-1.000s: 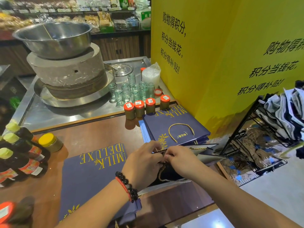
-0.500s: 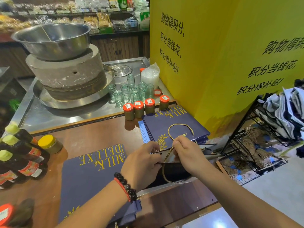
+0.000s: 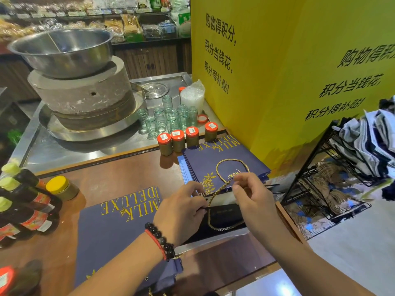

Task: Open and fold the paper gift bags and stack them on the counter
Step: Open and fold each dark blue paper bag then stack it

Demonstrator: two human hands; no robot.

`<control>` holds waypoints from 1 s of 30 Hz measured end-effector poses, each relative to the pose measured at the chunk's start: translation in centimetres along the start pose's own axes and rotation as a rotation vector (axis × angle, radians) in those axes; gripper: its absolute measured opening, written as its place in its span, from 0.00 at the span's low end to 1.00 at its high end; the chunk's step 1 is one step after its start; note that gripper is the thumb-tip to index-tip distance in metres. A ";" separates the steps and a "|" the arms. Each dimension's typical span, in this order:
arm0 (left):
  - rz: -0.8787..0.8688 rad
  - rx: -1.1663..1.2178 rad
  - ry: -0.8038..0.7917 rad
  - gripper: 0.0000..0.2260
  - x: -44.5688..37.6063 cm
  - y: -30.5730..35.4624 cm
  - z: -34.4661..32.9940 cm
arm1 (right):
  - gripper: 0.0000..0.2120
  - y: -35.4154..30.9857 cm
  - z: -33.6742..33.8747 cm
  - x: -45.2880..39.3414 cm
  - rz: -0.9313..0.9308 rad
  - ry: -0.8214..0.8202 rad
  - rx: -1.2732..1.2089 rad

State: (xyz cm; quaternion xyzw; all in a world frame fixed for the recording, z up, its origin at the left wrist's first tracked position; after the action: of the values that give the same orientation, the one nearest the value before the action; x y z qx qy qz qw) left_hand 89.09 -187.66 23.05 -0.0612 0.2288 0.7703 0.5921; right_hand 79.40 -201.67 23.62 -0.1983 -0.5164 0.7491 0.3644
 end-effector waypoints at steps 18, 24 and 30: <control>-0.011 -0.017 0.052 0.02 -0.1 -0.5 -0.1 | 0.08 5.8 -8.4 3.5 -0.152 -0.391 0.179; 0.020 -0.021 0.034 0.05 -0.4 -0.7 -0.2 | 0.07 7.2 -9.0 4.9 -0.138 -0.459 0.320; 0.039 -0.004 0.050 0.07 -0.4 -1.0 -0.1 | 0.08 8.1 -9.2 6.1 -0.149 -0.522 0.388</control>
State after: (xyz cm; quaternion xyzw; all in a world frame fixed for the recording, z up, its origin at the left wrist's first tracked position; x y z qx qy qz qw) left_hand 90.17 -187.87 22.85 -0.0771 0.2431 0.7804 0.5709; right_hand 78.81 -192.93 13.09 0.1116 -0.4533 0.8302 0.3046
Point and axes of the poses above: each hand's wrist, its own x-axis away from the middle knuckle, its own z-axis out of the back of the hand, y = z × x, the point moved 8 cm from there along -x, towards the middle knuckle, and after that the axes turned 11 degrees about -z, right-handed, at the moved point
